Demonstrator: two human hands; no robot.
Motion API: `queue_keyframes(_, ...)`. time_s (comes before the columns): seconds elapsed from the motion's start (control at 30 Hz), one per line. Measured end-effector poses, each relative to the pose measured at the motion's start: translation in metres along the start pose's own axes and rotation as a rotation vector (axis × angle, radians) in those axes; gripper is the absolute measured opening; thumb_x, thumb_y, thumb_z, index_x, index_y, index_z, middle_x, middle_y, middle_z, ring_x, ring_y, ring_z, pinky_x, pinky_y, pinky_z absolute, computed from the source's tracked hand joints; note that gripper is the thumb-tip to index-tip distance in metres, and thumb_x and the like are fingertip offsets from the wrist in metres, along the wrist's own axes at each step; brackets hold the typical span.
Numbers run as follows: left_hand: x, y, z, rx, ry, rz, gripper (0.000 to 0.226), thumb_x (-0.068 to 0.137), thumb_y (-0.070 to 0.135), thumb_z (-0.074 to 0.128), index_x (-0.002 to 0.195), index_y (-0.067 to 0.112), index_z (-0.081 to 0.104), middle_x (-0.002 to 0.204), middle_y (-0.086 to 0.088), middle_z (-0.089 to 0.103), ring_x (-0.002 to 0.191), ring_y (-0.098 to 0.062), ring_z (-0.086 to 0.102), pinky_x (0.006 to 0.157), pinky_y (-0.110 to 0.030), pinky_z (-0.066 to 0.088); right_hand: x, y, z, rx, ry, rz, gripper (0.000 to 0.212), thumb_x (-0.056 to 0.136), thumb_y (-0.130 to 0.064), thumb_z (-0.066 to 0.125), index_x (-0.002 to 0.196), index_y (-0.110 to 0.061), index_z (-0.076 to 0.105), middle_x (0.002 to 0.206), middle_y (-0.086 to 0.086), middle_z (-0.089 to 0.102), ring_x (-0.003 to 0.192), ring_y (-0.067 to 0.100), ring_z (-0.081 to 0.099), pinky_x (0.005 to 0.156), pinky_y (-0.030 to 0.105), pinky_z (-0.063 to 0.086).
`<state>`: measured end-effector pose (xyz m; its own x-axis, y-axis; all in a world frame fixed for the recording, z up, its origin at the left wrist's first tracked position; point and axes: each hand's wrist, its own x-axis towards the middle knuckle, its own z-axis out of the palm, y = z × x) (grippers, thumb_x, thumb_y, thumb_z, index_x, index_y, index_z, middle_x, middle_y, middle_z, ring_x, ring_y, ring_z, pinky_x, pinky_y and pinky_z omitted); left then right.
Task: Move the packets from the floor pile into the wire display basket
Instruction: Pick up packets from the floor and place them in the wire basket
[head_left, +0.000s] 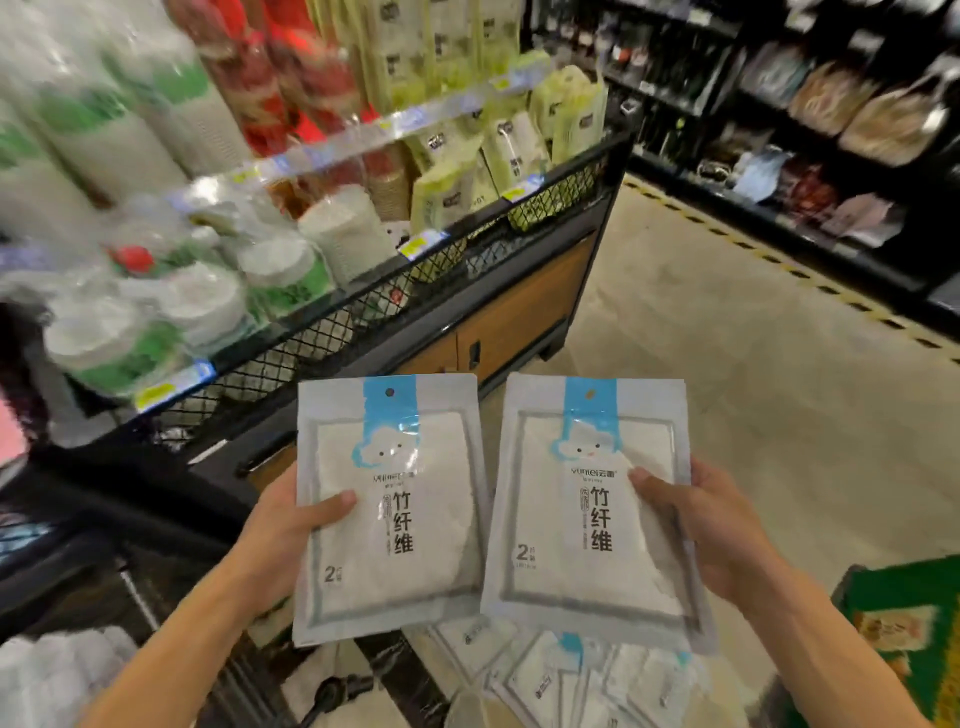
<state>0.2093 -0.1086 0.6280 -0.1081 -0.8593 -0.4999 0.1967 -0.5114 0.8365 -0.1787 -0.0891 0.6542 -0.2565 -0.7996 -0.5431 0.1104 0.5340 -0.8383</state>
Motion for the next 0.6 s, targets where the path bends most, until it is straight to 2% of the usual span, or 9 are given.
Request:
queue_keyframes(0.13, -0.063, 0.039, -0.027, -0.046, 0.062, 0.08, 0.05, 0.089, -0.003, 0.06, 0.137, 0.011, 0.055, 0.125, -0.024, 0.069, 0.107, -0.047, 0.07, 0.077, -0.055, 0.063, -0.046, -0.045, 0.033, 0.007, -0.07, -0.021, 0.023, 0.094, -0.002, 0.069, 0.116, -0.005, 0.067, 0.102, 0.019, 0.078, 0.094, 0.038, 0.076, 0.091, 0.051, 0.059)
queue_keyframes(0.23, -0.113, 0.054, -0.039, -0.068, 0.098, 0.132, 0.044, 0.094, -0.004, 0.056, 0.136, 0.01, 0.055, 0.124, -0.024, 0.07, 0.105, -0.046, 0.07, 0.075, -0.055, 0.063, -0.073, -0.063, 0.054, 0.013, -0.115, -0.038, 0.021, 0.093, -0.002, 0.069, 0.114, -0.003, 0.067, 0.101, 0.02, 0.078, 0.096, 0.041, 0.075, 0.093, 0.056, 0.058)
queue_keyframes(0.3, -0.144, 0.059, -0.044, -0.1, 0.148, 0.16, 0.043, 0.094, -0.003, 0.055, 0.136, 0.009, 0.055, 0.123, -0.024, 0.07, 0.104, -0.046, 0.071, 0.075, -0.055, 0.063, -0.09, -0.071, 0.068, -0.007, -0.172, -0.05, 0.026, 0.093, -0.004, 0.071, 0.119, -0.003, 0.067, 0.102, 0.019, 0.078, 0.093, 0.039, 0.076, 0.091, 0.054, 0.059)
queue_keyframes(0.4, -0.187, 0.054, -0.049, -0.131, 0.228, 0.205, 0.049, 0.085, 0.003, 0.065, 0.133, 0.009, 0.057, 0.12, -0.022, 0.072, 0.101, -0.043, 0.073, 0.072, -0.051, 0.064, -0.115, -0.079, 0.081, -0.024, -0.259, -0.092, 0.024, 0.094, -0.002, 0.069, 0.117, -0.006, 0.067, 0.101, 0.019, 0.078, 0.09, 0.037, 0.077, 0.076, 0.049, 0.064)
queue_keyframes(0.47, -0.217, 0.047, -0.05, -0.134, 0.265, 0.231, 0.071, 0.071, 0.017, 0.088, 0.133, 0.009, 0.056, 0.121, -0.022, 0.071, 0.103, -0.042, 0.072, 0.072, -0.05, 0.064, -0.13, -0.082, 0.085, -0.035, -0.324, -0.105, 0.024, 0.094, -0.003, 0.068, 0.117, -0.009, 0.065, 0.102, 0.017, 0.078, 0.091, 0.037, 0.077, 0.077, 0.051, 0.064)
queue_keyframes(0.53, -0.248, 0.039, -0.05, -0.147, 0.293, 0.226, 0.108, 0.043, 0.033, 0.104, 0.136, 0.009, 0.055, 0.124, -0.022, 0.07, 0.108, -0.044, 0.07, 0.077, -0.054, 0.063, -0.145, -0.081, 0.087, -0.06, -0.395, -0.109, 0.026, 0.095, -0.006, 0.069, 0.12, -0.011, 0.064, 0.102, 0.016, 0.079, 0.091, 0.035, 0.077, 0.079, 0.052, 0.063)
queue_keyframes(0.6, -0.281, 0.03, -0.044, -0.193, 0.328, 0.235, 0.114, 0.037, 0.036, 0.105, 0.136, 0.008, 0.056, 0.126, -0.022, 0.07, 0.11, -0.045, 0.069, 0.079, -0.055, 0.062, -0.16, -0.08, 0.088, -0.079, -0.458, -0.129, 0.025, 0.095, -0.005, 0.068, 0.119, -0.011, 0.065, 0.101, 0.015, 0.079, 0.09, 0.034, 0.078, 0.072, 0.047, 0.065)
